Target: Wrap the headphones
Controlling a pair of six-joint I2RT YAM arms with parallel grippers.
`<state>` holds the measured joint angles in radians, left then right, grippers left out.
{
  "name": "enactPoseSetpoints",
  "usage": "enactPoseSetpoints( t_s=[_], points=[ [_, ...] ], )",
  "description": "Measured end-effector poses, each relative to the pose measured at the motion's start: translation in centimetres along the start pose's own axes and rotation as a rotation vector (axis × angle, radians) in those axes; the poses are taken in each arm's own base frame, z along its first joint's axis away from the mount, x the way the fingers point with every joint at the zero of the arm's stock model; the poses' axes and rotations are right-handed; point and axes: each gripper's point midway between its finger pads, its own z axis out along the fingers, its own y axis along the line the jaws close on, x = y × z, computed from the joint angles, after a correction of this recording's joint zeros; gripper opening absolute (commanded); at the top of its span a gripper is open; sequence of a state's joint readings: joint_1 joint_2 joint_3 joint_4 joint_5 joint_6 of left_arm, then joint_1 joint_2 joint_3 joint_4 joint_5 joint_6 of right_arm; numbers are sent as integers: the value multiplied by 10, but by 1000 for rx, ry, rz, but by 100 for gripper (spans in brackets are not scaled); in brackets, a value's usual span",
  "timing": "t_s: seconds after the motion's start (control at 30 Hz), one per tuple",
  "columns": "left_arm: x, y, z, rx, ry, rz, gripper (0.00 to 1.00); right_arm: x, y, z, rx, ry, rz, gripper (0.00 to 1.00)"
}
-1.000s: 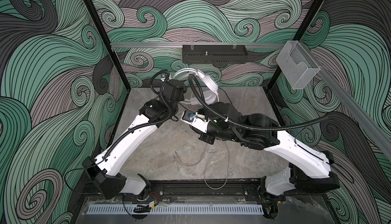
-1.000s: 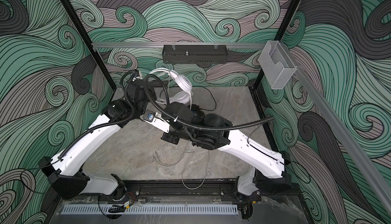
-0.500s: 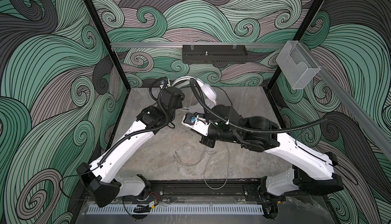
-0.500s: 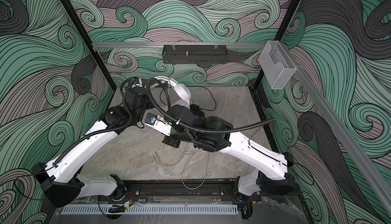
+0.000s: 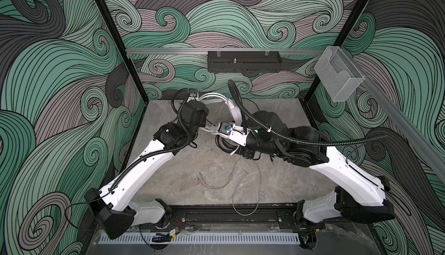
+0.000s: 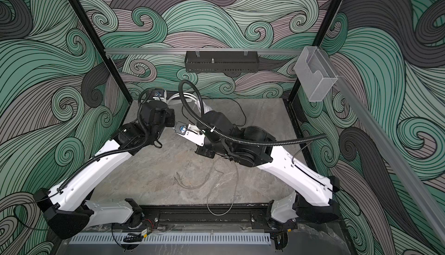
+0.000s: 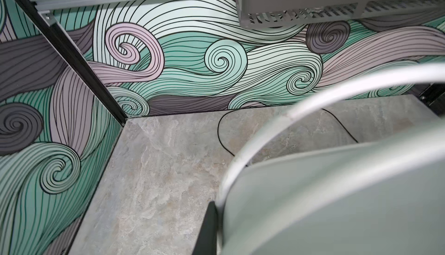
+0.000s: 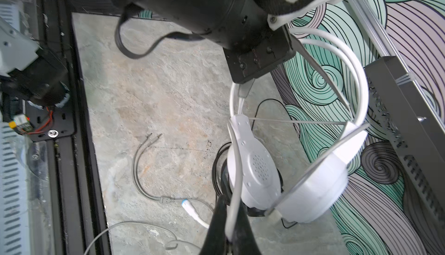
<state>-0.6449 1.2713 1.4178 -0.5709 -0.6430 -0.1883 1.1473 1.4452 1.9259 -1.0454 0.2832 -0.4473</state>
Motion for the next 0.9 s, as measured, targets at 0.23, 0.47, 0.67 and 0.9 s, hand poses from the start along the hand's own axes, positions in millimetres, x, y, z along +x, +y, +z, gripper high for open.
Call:
enactPoseSetpoints(
  t_s=[0.23, 0.47, 0.67, 0.9],
  points=[
    [4, -6, -2, 37, 18, 167, 0, 17, -23, 1, 138, 104, -105, 0],
    [4, -21, -11, 162, 30, 281, 0, 21, -55, 3, 295, 169, -161, 0],
    [5, -35, -27, 292, 22, 309, 0, 20, -81, 4, 376, 163, -135, 0],
    [-5, -38, -50, 387, -27, 270, 0, 29, -101, 9, 391, 143, -9, 1]
  ],
)
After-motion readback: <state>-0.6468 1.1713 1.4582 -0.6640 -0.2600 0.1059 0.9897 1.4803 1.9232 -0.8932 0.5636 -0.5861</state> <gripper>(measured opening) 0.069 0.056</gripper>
